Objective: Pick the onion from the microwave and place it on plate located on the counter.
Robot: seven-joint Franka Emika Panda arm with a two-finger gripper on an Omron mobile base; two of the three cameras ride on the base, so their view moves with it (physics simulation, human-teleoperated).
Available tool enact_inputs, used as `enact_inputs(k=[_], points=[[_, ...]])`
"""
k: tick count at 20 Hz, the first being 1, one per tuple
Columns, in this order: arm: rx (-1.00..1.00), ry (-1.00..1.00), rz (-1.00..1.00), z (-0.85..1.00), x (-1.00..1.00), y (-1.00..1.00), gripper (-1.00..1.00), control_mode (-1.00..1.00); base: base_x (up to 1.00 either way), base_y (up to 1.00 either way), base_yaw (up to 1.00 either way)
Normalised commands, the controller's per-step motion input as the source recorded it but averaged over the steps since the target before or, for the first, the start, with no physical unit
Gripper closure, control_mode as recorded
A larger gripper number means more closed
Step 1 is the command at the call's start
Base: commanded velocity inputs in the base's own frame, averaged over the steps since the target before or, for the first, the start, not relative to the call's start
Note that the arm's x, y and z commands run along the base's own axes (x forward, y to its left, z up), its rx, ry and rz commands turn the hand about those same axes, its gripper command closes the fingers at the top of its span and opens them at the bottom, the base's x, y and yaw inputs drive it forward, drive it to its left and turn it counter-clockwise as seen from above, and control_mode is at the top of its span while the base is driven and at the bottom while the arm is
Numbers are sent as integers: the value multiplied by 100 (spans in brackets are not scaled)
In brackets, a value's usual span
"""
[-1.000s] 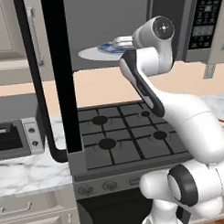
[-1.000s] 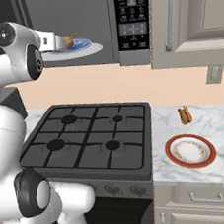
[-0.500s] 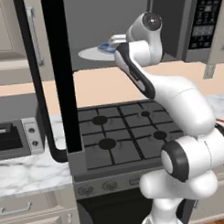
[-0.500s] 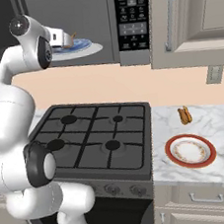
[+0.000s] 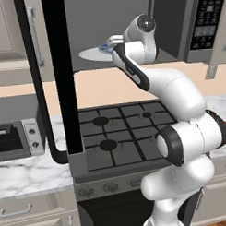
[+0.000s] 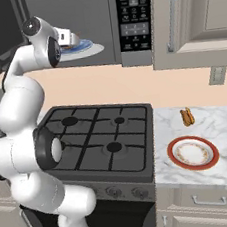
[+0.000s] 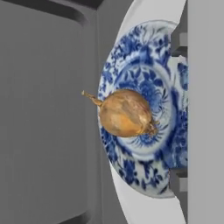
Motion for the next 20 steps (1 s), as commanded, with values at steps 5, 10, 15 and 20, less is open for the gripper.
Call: enact_inputs(k=[5, 10, 15, 20], points=[[0, 3, 0, 0, 47, 0, -100, -100, 0, 0, 0], [0, 2, 0, 0, 29, 0, -100, -100, 0, 0, 0], [0, 0, 0, -3, 26, 0, -100, -100, 0, 0, 0], [0, 0, 0, -11, 11, 0, -100, -100, 0, 0, 0]])
